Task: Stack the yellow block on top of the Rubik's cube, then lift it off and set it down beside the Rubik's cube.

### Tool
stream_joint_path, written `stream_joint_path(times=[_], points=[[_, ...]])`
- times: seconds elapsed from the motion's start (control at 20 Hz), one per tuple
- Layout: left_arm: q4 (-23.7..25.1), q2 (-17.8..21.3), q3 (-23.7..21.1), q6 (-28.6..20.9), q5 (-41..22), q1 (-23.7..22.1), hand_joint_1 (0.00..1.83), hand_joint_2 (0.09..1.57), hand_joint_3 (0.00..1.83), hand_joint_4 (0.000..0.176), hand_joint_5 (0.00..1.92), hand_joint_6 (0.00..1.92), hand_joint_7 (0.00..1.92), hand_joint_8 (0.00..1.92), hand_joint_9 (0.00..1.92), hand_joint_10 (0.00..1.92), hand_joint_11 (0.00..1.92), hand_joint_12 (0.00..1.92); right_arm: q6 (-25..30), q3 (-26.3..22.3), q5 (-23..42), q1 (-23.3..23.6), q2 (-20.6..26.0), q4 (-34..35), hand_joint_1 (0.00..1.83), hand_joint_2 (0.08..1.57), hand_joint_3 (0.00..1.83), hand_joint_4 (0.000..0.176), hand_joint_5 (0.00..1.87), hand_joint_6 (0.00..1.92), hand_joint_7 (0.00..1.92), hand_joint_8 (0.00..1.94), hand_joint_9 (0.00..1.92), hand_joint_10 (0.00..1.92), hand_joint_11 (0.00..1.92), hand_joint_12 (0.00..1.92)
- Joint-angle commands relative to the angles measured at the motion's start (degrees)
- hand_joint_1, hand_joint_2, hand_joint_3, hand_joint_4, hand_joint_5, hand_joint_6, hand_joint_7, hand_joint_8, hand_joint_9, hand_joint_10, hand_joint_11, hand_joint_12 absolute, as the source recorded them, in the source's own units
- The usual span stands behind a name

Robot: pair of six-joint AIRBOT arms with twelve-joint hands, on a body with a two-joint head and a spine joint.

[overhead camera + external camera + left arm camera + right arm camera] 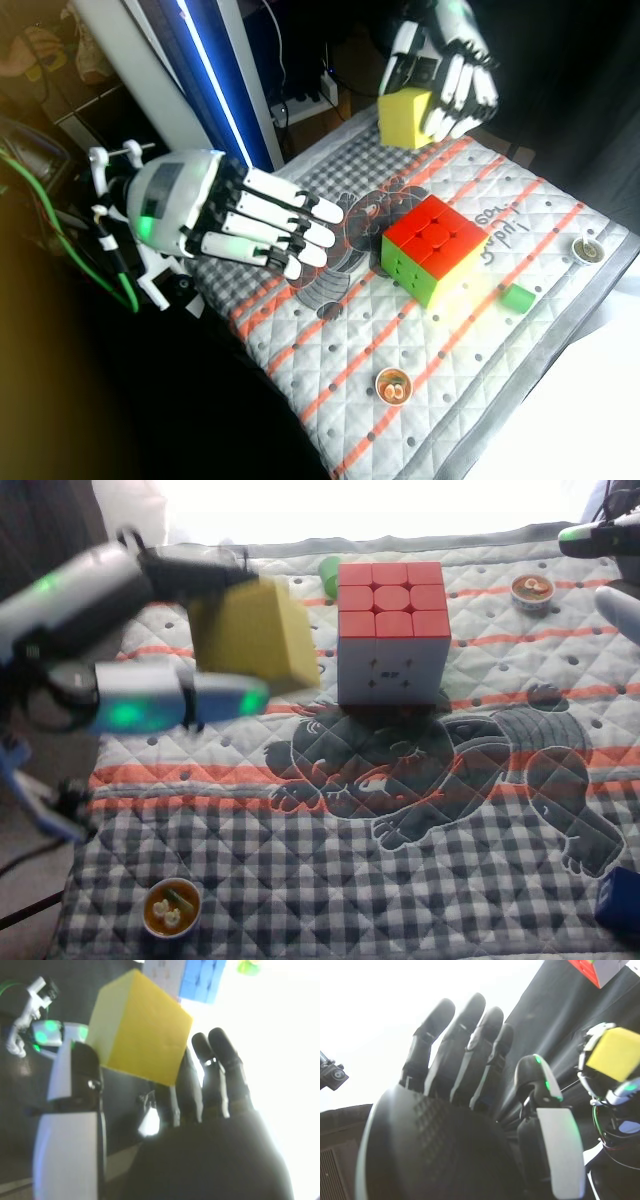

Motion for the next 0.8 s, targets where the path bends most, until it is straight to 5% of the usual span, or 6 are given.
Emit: stream_joint_path(times=[0.0,0.15,0.25,0.35,0.5,0.75], points=[[0.1,-1.2,1.1,-0.4,7.9,-1.9,1.04,1.19,0.0,0.0,0.85,1.2,0.6,0.31,0.21,0.71,0.0,1.31,0.3,0.3,7.1,0.4,0.0,-0.6,0.7,1.33,0.0,0.0,0.83,0.0,0.92,0.01,0.63,0.59,0.18,1.45],[-0.2,-5.0,5.2,-0.4,5.5,-6.4,1.07,1.17,0.0,0.0,0.88,1.14,0.69,0.18,0.34,0.58,0.0,1.45,0.3,0.5,7.1,0.4,-0.2,-0.6,0.68,1.32,0.0,0.0,0.86,0.03,0.9,0.19,0.55,0.89,0.2,1.51],[0.9,-8.1,8.5,-0.4,0.9,-10.5,1.11,1.17,0.0,0.0,0.86,1.17,0.69,0.12,0.3,0.76,0.0,1.69,0.3,0.7,7.1,0.3,-0.5,-0.6,0.66,1.33,0.0,0.0,0.67,0.65,0.61,1.08,0.48,1.24,0.22,1.71],[1.9,-10.7,11.1,-0.4,-2.9,-14.4,1.12,1.19,0.0,0.0,0.84,1.2,0.71,0.15,0.24,0.88,0.0,1.74,0.3,0.8,7.1,0.3,-0.6,-0.6,0.87,1.35,0.01,0.0,0.58,1.41,0.58,1.18,0.46,1.3,0.22,1.75],[1.1,-14.8,15.6,-0.5,-7.6,-17.3,1.13,1.18,0.0,0.0,0.86,1.19,0.68,0.39,0.26,0.95,0.0,1.71,0.4,1.1,7.1,0.3,-1.1,-0.6,0.89,1.38,0.0,0.0,0.54,1.63,0.54,1.2,0.45,1.27,0.18,1.73],[1.1,-20.5,21.9,-0.5,-15.4,-20.7,1.15,1.13,0.0,0.0,0.96,1.02,0.76,0.05,0.33,0.38,0.0,1.29,0.4,1.4,7.1,0.3,-1.4,-0.7,0.67,1.33,0.0,0.0,0.5,1.03,0.58,1.05,0.45,1.22,0.13,1.75]])
